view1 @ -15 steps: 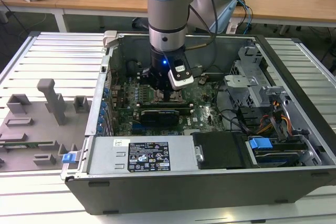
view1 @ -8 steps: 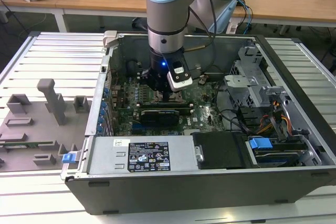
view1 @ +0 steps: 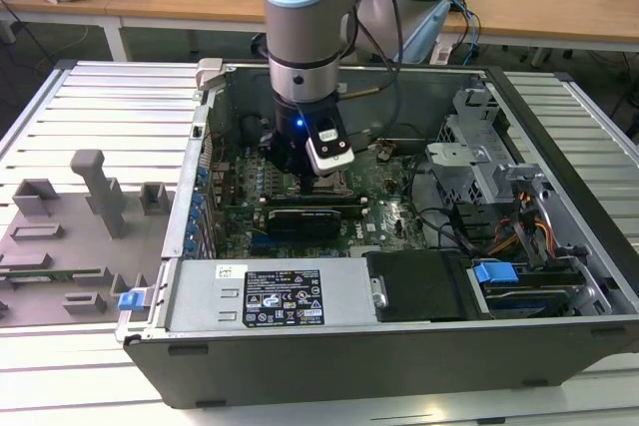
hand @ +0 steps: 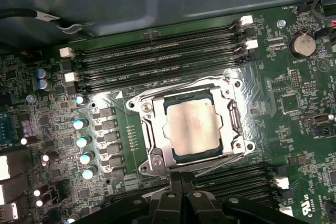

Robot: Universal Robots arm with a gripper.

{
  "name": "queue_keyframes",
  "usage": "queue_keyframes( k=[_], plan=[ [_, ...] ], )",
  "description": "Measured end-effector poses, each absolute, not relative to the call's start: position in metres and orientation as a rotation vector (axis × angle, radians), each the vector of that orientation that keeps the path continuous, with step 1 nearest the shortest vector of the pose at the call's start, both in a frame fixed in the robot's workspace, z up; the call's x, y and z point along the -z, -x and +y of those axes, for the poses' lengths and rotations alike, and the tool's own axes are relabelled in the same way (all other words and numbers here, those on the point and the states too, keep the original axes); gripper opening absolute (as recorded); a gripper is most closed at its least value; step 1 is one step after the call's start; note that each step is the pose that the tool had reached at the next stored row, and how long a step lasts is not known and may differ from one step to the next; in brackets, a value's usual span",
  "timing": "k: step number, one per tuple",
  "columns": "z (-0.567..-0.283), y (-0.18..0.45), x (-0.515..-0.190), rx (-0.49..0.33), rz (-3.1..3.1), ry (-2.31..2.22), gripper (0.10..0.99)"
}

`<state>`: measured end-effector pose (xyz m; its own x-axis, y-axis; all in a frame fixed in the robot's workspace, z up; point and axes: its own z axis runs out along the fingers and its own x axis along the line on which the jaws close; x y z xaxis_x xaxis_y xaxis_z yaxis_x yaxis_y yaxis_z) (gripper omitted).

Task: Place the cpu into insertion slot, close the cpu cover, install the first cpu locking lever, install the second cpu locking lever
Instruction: 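Install the second cpu locking lever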

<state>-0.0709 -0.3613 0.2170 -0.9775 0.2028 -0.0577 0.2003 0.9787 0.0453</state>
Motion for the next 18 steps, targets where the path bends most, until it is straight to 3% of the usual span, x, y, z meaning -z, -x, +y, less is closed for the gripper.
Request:
queue_keyframes(
  k=[18],
  plan=[
    [-0.38,0.088,-0.211,-0.207,3.064,-0.307,0.106]
  ],
)
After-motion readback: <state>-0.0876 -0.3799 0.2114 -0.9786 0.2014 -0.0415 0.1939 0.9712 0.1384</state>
